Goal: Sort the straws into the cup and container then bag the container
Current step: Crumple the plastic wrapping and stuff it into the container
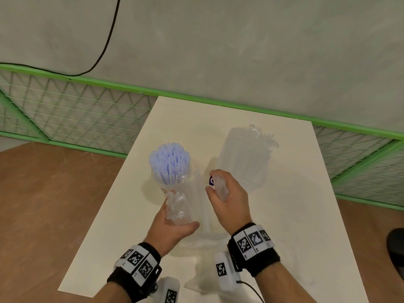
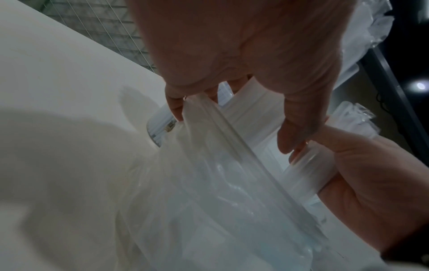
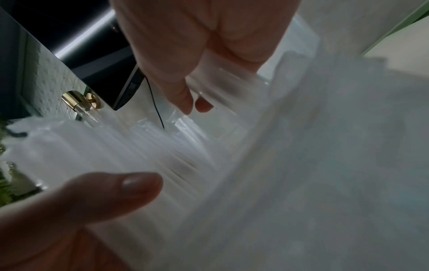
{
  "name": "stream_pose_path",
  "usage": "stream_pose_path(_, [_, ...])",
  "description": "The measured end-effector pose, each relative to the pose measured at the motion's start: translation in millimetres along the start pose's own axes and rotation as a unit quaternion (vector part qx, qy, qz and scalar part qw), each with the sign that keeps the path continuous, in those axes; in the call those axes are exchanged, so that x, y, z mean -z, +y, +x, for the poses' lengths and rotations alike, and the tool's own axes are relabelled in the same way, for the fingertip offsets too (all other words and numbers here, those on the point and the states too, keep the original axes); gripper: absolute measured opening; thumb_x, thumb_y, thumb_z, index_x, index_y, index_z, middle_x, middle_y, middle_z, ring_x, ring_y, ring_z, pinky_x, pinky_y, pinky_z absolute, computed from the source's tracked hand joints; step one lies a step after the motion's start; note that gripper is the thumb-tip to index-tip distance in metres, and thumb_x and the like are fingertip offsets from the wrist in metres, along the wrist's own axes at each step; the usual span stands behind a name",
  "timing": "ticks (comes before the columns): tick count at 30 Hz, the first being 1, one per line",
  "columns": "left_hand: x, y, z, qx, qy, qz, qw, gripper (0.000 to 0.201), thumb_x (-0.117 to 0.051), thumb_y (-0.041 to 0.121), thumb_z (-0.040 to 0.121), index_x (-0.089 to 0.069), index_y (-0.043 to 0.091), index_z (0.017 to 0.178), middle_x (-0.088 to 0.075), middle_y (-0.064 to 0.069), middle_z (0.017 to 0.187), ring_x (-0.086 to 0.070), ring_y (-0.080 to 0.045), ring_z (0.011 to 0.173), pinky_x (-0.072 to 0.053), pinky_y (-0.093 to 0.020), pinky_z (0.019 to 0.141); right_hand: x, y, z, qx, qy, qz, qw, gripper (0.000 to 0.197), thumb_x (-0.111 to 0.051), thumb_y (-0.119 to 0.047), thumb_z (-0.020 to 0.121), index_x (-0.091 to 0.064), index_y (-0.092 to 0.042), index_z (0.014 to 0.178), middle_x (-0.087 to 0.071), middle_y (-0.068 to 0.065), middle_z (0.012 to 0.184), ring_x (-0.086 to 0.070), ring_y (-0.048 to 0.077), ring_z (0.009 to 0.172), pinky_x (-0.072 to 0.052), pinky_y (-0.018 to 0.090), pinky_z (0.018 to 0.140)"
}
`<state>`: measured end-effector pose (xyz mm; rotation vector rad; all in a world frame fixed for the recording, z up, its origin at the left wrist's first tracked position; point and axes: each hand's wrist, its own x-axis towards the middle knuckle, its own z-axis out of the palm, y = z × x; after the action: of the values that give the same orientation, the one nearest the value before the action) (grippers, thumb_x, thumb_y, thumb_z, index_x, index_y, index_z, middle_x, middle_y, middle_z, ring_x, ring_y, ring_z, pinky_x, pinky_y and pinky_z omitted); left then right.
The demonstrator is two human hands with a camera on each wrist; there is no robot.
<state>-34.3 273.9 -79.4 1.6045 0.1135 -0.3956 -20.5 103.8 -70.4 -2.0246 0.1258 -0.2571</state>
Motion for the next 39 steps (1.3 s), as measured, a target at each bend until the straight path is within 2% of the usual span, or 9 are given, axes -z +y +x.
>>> stream_pose_path(6, [2,-2,2,0.006,-0.01,-0.008,1.0,0.065,-0.081,-0.004,0.07,-0.055,0.022,0.123,-0.071,0.002,0.108,-0.07,-0.005,0.092,-0.052,-0.012,0.072,-3,-10,17,-0.005,-0.103,-0.01,0.995,0.057,-0.064,-0.013,0.088,-0.045,-0.037,0.136,-0.06,-0.015,0.128,-0.055,-0.005,0.114,-0.033,-0.002,0.088])
stream_pose_path(11, [1,0,2,0.0,-0.004,-0.001,1.0,0.064,-0.081,-0.005,0.07,-0.056,0.031,0.116,-0.072,0.008,0.102,-0.069,-0.001,0.089,-0.052,-0.012,0.071,-6,-9,19,-0.019,-0.097,-0.016,0.995,0.054,-0.07,-0.022,0.085,-0.047,-0.045,0.128,-0.065,-0.013,0.099,-0.057,-0.002,0.075,-0.044,0.015,0.073])
stream_pose_path(16, [0,5,0,0.007,0.0,-0.008,1.0,0.064,-0.079,-0.007,0.071,-0.053,0.03,0.115,-0.071,0.008,0.101,-0.069,0.001,0.083,-0.051,-0.011,0.067,-10,-8,18,-0.034,-0.07,-0.006,0.997,0.05,-0.067,-0.021,0.083,-0.049,-0.045,0.122,-0.066,-0.006,0.108,-0.057,0.008,0.089,-0.051,0.028,0.083])
stream_pose_path(21, [0,7,1,0.01,0.002,-0.01,1.0,0.06,-0.079,-0.007,0.07,-0.055,0.025,0.114,-0.072,0.006,0.097,-0.069,0.0,0.079,-0.05,-0.009,0.064,-5,-8,8,-0.004,-0.045,-0.017,0.999,0.041,-0.063,-0.016,0.085,-0.052,-0.035,0.12,-0.062,-0.005,0.096,-0.056,0.008,0.087,-0.046,0.026,0.076])
stream_pose_path(26, [0,8,1,0.009,0.001,-0.005,1.0,0.059,-0.08,-0.007,0.07,-0.056,0.024,0.114,-0.072,0.008,0.097,-0.069,0.001,0.081,-0.049,-0.008,0.065,2,-7,-3,0.01,-0.023,0.011,1.0,0.045,-0.063,-0.017,0.091,-0.047,-0.046,0.121,-0.065,-0.012,0.096,-0.06,0.001,0.089,-0.041,0.006,0.075])
stream_pose_path(30, [1,6,3,0.011,0.011,0.0,1.0,0.059,-0.082,-0.004,0.069,-0.057,0.029,0.11,-0.073,0.013,0.093,-0.069,0.001,0.084,-0.05,-0.009,0.066,13,-7,-8,0.074,0.029,0.01,0.997,0.06,-0.065,-0.013,0.091,-0.04,-0.048,0.133,-0.063,-0.014,0.104,-0.062,0.009,0.096,-0.047,0.016,0.087])
stream_pose_path(35, [1,5,3,0.013,0.015,0.008,1.0,0.056,-0.082,-0.004,0.069,-0.057,0.029,0.108,-0.072,0.01,0.095,-0.069,0.001,0.083,-0.051,-0.009,0.066,24,-27,-7,0.131,0.1,-0.005,0.986,0.044,-0.076,-0.009,0.084,-0.053,-0.04,0.105,-0.065,-0.014,0.097,-0.065,0.008,0.094,-0.051,0.033,0.084])
stream_pose_path(37, [1,5,2,0.015,0.014,0.003,1.0,0.055,-0.08,-0.006,0.07,-0.057,0.026,0.109,-0.072,0.007,0.095,-0.069,0.002,0.079,-0.049,-0.008,0.065,43,-54,0,0.175,0.164,0.04,0.97,0.045,-0.079,-0.004,0.08,-0.055,-0.034,0.103,-0.066,-0.002,0.094,-0.068,0.015,0.087,-0.053,0.041,0.081])
stream_pose_path(39, [2,3,2,0.019,0.014,0.005,1.0,0.055,-0.08,-0.005,0.07,-0.057,0.025,0.11,-0.071,0.005,0.096,-0.068,0.003,0.077,-0.049,-0.007,0.064,75,-88,12,0.249,0.2,0.124,0.94,0.045,-0.077,0.003,0.081,-0.052,-0.024,0.107,-0.062,0.019,0.092,-0.066,0.037,0.08,-0.054,0.052,0.075])
